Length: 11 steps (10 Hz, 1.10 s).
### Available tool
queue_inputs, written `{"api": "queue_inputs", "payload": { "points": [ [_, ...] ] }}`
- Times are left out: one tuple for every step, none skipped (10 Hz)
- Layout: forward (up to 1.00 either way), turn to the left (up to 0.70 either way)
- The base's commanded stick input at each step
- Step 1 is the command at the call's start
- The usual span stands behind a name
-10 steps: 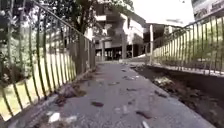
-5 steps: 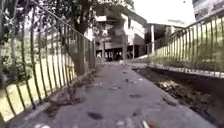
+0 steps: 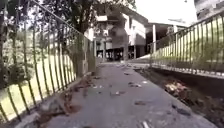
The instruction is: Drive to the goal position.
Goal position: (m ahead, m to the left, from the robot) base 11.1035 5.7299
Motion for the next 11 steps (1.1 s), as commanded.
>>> {"api": "queue_inputs", "payload": {
  "points": [
    [0.5,0.0],
    [0.5,0.0],
    [0.5,0.0],
    [0.5,0.0],
    [0.5,0.0],
    [0.5,0.0],
    [0.5,0.0],
    [0.5,0.0],
    [0.5,0.0],
    [0.5,0.0],
    [0.5,0.0]
  ]
}}
